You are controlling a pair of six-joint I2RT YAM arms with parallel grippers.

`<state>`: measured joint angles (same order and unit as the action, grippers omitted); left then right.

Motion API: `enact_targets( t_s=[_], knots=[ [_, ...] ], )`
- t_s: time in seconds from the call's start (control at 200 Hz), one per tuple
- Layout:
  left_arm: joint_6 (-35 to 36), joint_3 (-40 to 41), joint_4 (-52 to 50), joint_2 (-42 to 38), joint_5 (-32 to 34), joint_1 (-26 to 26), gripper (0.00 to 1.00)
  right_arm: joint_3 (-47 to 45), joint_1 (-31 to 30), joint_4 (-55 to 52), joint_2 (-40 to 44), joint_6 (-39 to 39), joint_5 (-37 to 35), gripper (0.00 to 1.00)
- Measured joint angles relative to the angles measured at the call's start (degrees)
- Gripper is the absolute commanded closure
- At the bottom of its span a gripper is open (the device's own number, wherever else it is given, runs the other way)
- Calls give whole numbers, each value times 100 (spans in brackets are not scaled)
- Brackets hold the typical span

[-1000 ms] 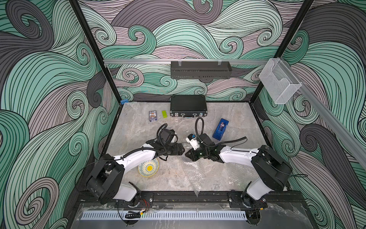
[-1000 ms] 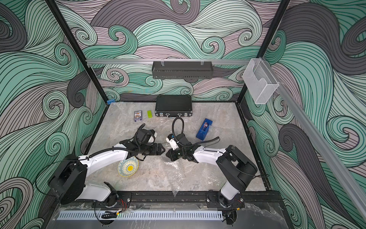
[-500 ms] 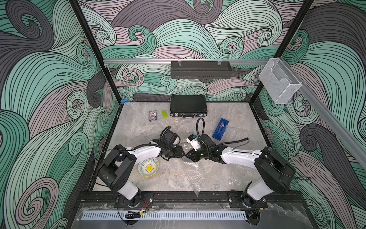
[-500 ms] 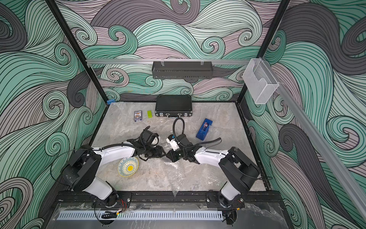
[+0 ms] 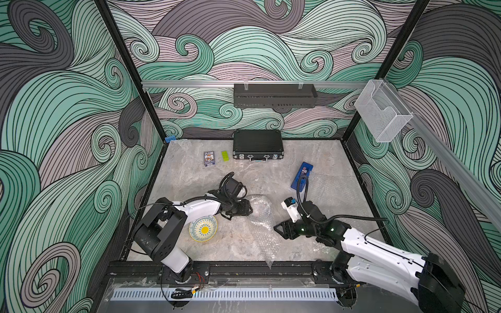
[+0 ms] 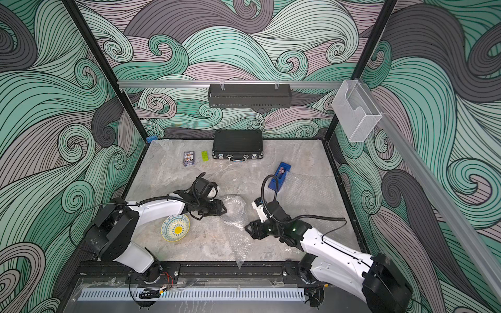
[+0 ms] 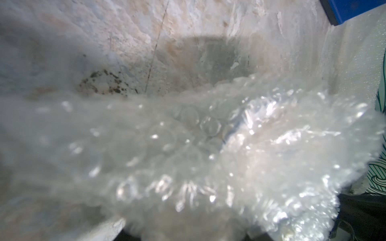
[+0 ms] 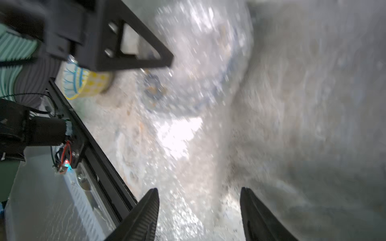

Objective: Wrap bowls in bubble wrap
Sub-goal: Wrap the bowl in bubble wrap.

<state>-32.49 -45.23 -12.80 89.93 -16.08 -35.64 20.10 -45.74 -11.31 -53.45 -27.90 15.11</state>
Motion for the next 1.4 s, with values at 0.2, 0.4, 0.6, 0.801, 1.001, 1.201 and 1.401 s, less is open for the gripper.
enact_targets(
  t_s=[0.2, 0.4, 0.6, 0.801, 1.001, 1.201, 1.401],
  knots=[
    [24, 0, 0, 0, 0, 0, 46, -831, -33, 44, 881, -612, 334, 32],
    [50, 0, 0, 0, 0, 0, 46, -911, -35, 267, 765, -837, 339, 36],
    [66, -2, -2, 0, -2, 0, 46, -822, -59, 905, -142, -944, 444, 46],
    [96, -4, -2, 0, -2, 0, 46, -734, -238, 1694, -890, -1049, 546, 57],
    [101, -4, -2, 0, -2, 0, 48, -682, -330, 1655, -1036, -1078, 527, 80],
    [103, -15, -2, 28, -2, 0, 51, -492, -354, 927, -586, -1139, 549, 97],
    [105, -46, -9, 74, 2, 0, 55, 254, -354, 474, -188, -1307, 608, 100]
  ],
)
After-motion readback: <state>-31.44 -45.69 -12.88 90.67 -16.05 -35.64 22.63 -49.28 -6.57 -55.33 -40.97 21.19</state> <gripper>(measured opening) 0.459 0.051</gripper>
